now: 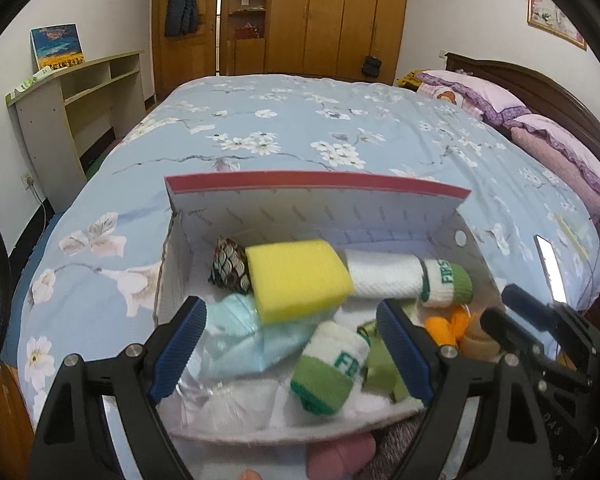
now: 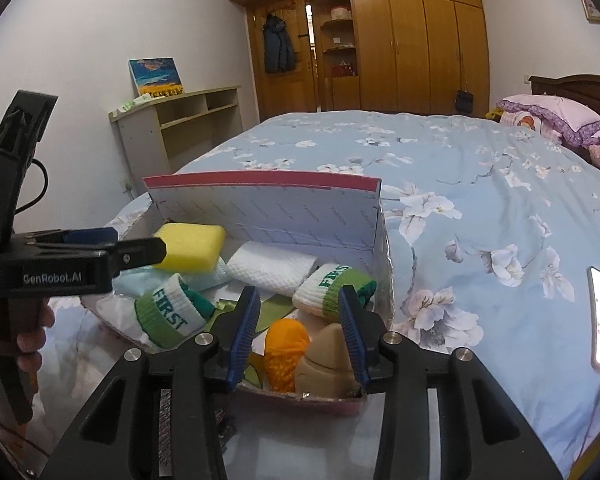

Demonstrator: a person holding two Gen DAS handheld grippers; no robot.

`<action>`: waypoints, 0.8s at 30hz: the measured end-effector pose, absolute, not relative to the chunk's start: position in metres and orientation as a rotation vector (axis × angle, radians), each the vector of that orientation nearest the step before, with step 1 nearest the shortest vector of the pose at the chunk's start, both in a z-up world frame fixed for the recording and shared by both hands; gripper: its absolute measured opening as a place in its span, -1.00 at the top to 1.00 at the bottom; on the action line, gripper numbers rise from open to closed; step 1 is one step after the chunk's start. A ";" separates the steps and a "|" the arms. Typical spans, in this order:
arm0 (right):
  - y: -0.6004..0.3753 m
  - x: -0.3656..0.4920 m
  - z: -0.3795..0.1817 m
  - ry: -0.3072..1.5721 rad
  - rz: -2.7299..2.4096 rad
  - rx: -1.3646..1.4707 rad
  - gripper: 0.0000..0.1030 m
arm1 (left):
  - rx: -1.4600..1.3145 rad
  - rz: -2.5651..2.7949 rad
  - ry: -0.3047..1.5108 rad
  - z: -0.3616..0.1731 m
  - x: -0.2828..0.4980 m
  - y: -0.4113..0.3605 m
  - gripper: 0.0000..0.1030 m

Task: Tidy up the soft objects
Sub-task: 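Withdraw both grippers from the box toward the grey sock and pink ball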

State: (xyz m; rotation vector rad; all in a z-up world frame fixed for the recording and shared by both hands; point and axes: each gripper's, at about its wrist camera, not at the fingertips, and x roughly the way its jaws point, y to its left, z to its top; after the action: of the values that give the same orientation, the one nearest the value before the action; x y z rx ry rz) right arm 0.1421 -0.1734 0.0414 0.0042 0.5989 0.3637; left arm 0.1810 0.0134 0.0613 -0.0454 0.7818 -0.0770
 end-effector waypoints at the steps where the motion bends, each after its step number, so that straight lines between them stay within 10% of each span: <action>1: -0.174 0.141 0.042 0.597 0.364 0.004 0.19 | -0.046 -0.079 0.783 0.061 0.177 0.013 -0.75; 24: -0.171 0.086 0.044 0.608 0.395 -0.004 0.19 | -0.068 -0.092 0.816 0.054 0.104 0.011 -0.75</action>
State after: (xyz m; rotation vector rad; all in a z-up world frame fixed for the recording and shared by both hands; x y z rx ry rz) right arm 0.0855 -0.1712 0.0442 -0.0042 0.6082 0.3951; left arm 0.1040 0.0113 0.0538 -0.0684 0.8161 -0.0919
